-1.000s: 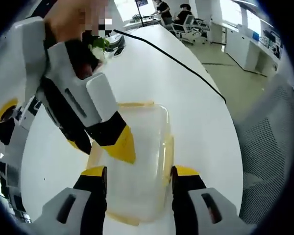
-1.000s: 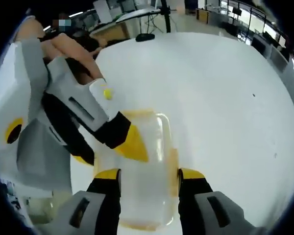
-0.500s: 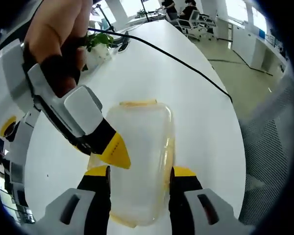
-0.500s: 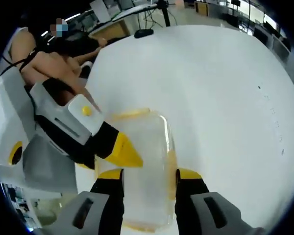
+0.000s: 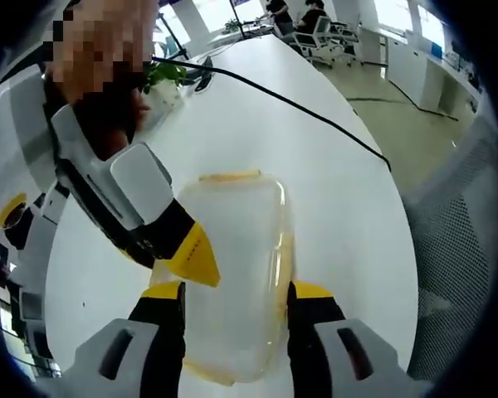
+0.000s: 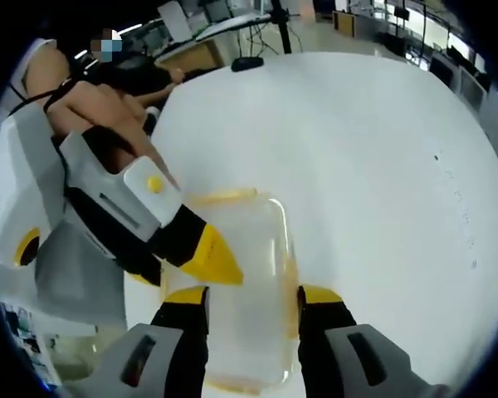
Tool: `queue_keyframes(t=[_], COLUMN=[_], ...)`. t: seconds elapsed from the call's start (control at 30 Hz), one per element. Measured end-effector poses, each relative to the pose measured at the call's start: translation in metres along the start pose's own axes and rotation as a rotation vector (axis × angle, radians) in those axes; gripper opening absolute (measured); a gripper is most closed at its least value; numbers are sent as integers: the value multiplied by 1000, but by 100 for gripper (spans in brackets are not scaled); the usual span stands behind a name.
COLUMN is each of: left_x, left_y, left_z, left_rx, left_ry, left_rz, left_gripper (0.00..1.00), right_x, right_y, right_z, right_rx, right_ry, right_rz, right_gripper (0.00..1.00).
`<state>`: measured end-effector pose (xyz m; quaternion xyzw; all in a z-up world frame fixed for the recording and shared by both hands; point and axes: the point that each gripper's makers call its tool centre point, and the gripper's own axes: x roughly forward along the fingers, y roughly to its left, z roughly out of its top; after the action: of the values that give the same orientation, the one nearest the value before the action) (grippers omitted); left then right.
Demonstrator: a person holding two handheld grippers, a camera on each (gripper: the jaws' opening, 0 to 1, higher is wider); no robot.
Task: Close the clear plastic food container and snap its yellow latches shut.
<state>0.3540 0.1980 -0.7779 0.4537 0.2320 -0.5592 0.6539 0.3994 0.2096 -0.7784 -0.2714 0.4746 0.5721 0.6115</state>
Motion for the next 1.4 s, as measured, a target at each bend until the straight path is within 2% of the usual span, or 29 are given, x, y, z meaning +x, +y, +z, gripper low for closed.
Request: queue_keyframes(t=[0.1, 0.2, 0.27, 0.43, 0.7, 0.87, 1.27, 1.4], left_x=[0, -1, -2, -3, -10, -12, -8, -4], left_y=[0, 0, 1, -3, 3, 12, 18, 17], left_z=[0, 0, 1, -3, -9, -10, -23, -27], left_rx=[4, 7, -21, -9, 5, -6, 45, 60], left_ry=[-6, -8, -18, -9, -12, -30, -7, 7], left_rz=[-6, -9, -22, -39, -41, -39, -70, -81], left_gripper=[49, 49, 49, 57, 68, 80, 90, 91], right_x=[0, -2, -3, -6, -14, -21, -22, -23], right_y=[1, -1, 0, -3, -1, 2, 20, 24], right_z=[3, 2, 2, 1, -7, -12, -33, -40], right_rx=[-29, -12, -21, -36, -7, 5, -4, -10], right_ry=[-8, -10, -18, -35, -77, -97, -89, -87], right_rz=[-17, -26, -37, -77, -123, -150, -184, -210], right_gripper=[41, 41, 41, 45, 54, 59, 71, 71])
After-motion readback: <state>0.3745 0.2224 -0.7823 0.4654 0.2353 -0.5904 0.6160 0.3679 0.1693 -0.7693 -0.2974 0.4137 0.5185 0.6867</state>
